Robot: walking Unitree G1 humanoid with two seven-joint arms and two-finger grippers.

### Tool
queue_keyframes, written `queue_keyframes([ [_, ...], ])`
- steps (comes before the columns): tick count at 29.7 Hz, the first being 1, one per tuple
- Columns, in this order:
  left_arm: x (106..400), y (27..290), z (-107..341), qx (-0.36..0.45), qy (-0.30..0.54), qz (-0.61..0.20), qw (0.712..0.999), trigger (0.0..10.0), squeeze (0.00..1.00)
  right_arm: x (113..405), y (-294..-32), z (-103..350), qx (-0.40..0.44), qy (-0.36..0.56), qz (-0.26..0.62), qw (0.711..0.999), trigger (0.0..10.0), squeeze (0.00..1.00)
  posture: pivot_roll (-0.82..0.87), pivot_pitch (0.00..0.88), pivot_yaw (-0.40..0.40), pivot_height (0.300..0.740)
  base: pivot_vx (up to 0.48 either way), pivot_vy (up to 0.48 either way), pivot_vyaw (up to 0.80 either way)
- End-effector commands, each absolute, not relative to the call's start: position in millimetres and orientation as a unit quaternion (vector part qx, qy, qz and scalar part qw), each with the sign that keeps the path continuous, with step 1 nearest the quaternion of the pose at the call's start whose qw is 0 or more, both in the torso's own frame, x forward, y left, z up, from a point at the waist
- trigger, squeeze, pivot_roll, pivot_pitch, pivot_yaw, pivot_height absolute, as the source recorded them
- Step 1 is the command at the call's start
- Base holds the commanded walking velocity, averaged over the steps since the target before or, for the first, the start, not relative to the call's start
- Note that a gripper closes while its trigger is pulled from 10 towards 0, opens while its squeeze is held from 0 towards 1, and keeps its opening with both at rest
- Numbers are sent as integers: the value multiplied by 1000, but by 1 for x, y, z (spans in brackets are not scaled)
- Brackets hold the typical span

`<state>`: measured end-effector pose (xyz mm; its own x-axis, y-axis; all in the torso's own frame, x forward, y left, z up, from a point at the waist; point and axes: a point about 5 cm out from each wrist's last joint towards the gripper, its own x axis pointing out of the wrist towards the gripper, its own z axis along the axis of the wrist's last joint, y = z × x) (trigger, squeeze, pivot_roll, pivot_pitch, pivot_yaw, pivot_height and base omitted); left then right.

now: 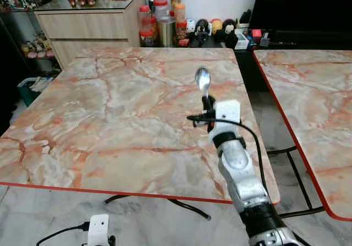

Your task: Setting the table

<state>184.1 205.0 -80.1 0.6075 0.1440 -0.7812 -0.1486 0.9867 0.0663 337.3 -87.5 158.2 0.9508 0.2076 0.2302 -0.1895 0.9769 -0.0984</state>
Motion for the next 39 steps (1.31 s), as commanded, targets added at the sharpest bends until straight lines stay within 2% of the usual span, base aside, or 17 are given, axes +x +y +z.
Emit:
queue_keyframes([
  [1, 185, 206, -79, 4, 433, 84, 898, 10000, 0, 339, -86, 161, -33, -125, 102, 986, 10000, 0, -32, 0, 14, 740, 0, -277, 0],
  [39, 184, 202, -81, 6, 437, 82, 896, 10000, 0, 342, -88, 172, -18, -167, 90, 982, 10000, 0, -43, 0, 12, 740, 0, -374, 0],
])
